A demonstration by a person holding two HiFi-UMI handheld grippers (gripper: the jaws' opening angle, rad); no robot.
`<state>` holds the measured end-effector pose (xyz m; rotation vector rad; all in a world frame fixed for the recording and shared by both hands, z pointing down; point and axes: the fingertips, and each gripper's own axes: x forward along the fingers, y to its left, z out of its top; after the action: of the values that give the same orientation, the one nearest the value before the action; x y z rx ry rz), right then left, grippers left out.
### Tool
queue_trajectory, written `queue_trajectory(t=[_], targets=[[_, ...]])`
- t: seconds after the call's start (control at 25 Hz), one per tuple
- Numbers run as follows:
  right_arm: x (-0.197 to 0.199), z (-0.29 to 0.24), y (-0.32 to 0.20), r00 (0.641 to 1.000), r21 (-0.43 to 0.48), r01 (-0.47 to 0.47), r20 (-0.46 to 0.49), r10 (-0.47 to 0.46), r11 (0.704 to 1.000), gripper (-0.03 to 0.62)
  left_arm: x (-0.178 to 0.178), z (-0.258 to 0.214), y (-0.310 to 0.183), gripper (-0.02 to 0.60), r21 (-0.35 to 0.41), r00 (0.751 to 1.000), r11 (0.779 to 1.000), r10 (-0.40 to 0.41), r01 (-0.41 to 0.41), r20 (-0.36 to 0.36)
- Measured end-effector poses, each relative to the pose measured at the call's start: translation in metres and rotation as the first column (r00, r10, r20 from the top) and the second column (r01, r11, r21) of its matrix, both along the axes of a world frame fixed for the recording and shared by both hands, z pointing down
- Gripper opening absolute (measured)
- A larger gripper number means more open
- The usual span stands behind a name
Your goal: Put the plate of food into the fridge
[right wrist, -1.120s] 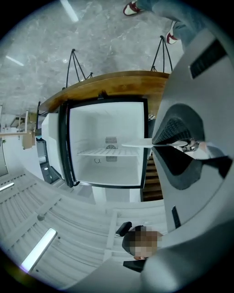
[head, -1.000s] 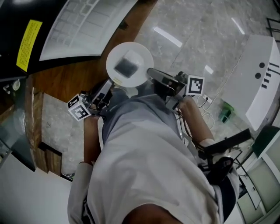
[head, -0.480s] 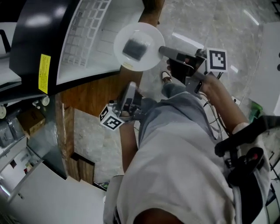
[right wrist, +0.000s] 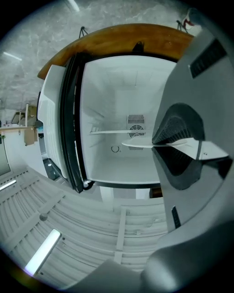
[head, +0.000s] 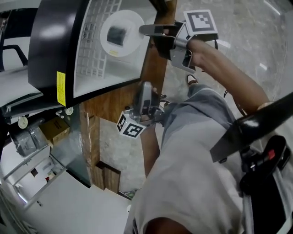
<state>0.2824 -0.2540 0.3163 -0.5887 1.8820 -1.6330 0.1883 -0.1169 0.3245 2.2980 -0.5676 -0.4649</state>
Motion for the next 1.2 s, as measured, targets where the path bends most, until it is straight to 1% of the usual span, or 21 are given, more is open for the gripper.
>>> queue_trajectory(t=[0.08,0.16,0.2,0.24,0.28,0.4,0.48,0.56,0.64,0.68,0.8,0.84,0.92,1.04,1.2], targets=[[-0.008,0.002,-0.012,1.0,-0.038,0.008,0.028,-0.007,0.999,0.025,0.001,0.0,-0.012,0.018,0.043,0.994,0.995,-0.087,0.084,0.073],[-0.015,0.005,-0.023,0.999,-0.056,0.015,0.035,-0.013,0.998,0.025,0.001,0.001,-0.025,0.018,0.1,0.973,0.981,-0.181,0.167,0.144],[-0.018,0.006,-0.028,0.999,-0.059,0.017,0.032,-0.015,0.998,0.025,0.0,-0.001,-0.032,0.018,0.131,0.958,0.969,-0.228,0.207,0.175],[-0.021,0.006,-0.033,1.0,-0.06,0.017,0.027,-0.016,0.998,0.025,-0.002,-0.003,-0.039,0.018,0.163,0.938,0.955,-0.28,0.249,0.206],[-0.023,0.006,-0.037,1.0,-0.061,0.016,0.021,-0.015,0.998,0.025,-0.004,-0.005,-0.046,0.018,0.194,0.913,0.937,-0.333,0.291,0.237],[-0.028,0.009,-0.048,1.0,-0.075,0.011,0.011,-0.011,0.997,0.025,-0.009,-0.014,-0.067,0.018,0.272,0.826,0.879,-0.466,0.392,0.318],[-0.032,0.01,-0.052,1.0,-0.081,0.011,0.008,-0.011,0.997,0.025,-0.009,-0.02,-0.081,0.018,0.308,0.77,0.848,-0.525,0.432,0.362],[-0.037,0.011,-0.055,1.0,-0.086,0.013,0.005,-0.013,0.996,0.025,-0.006,-0.024,-0.094,0.018,0.345,0.726,0.828,-0.556,0.442,0.404],[-0.042,0.011,-0.059,1.0,-0.09,0.016,0.003,-0.015,0.996,0.025,0.002,-0.027,-0.106,0.018,0.383,0.695,0.82,-0.567,0.425,0.442],[-0.044,0.01,-0.061,1.0,-0.092,0.018,0.0,-0.018,0.996,0.025,0.008,-0.027,-0.111,0.018,0.401,0.683,0.82,-0.566,0.408,0.462],[-0.053,0.009,-0.067,1.0,-0.088,0.027,-0.013,-0.028,0.996,0.025,0.027,-0.027,-0.126,0.018,0.436,0.659,0.837,-0.535,0.33,0.529],[-0.056,0.008,-0.07,0.999,-0.084,0.031,-0.015,-0.033,0.996,0.025,0.031,-0.026,-0.131,0.018,0.445,0.648,0.838,-0.533,0.316,0.544],[-0.059,0.008,-0.072,0.999,-0.082,0.04,-0.018,-0.042,0.996,0.025,0.035,-0.025,-0.138,0.018,0.451,0.629,0.835,-0.539,0.315,0.56],[-0.061,0.008,-0.074,0.999,-0.087,0.051,-0.008,-0.052,0.995,0.025,0.032,-0.021,-0.148,0.018,0.44,0.612,0.836,-0.543,0.329,0.575],[-0.06,0.006,-0.076,0.998,-0.074,0.064,0.003,-0.064,0.995,0.025,0.032,-0.021,-0.159,0.018,0.464,0.569,0.831,-0.551,0.306,0.611]])
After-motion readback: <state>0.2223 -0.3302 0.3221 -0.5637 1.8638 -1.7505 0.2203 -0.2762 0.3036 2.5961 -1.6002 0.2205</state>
